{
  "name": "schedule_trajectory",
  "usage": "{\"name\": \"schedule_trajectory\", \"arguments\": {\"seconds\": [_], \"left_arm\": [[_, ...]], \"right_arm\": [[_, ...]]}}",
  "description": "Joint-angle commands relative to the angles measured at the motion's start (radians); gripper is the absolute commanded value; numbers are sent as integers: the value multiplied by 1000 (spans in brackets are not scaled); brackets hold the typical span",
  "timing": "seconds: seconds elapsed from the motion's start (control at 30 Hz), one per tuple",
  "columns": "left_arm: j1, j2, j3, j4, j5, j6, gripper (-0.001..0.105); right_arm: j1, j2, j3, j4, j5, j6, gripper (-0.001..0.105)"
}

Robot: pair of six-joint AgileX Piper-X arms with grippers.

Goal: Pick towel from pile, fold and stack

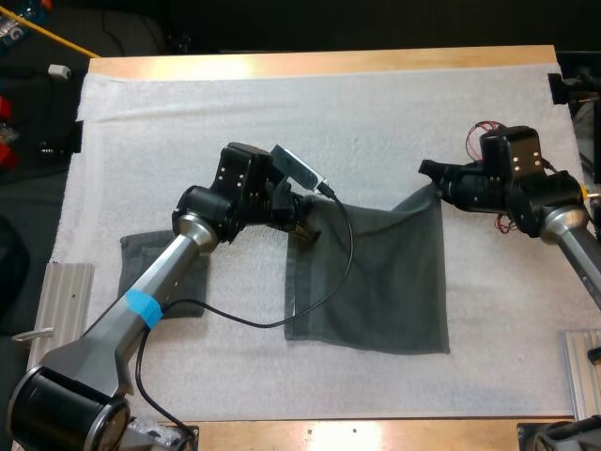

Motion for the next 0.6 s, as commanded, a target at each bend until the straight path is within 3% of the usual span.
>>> {"name": "schedule_trajectory", "arguments": {"seconds": [0.0,0.1,0.23,0.3,0.37,0.47,0.57], "left_arm": [[-1,-3,-8,-18,-20,0,0],[-1,-5,-8,-31,-19,0,1],[-1,-5,-8,-44,-22,-3,25],[-1,-5,-8,-45,-22,-10,44],[-1,-5,-18,-37,-22,-11,59],[-1,-12,-57,2,-22,-11,62],[-1,-35,-106,57,-42,-11,59]], "right_arm": [[-2,-7,-4,-16,-4,4,0],[-2,-7,-4,-26,-6,4,0],[-2,-7,-4,-60,-31,8,3],[-4,-7,-4,-89,-53,38,14],[-4,-7,-4,-139,-78,88,36],[-4,-9,-4,-191,-121,94,59],[-4,-34,-4,-202,-124,51,63]]}}
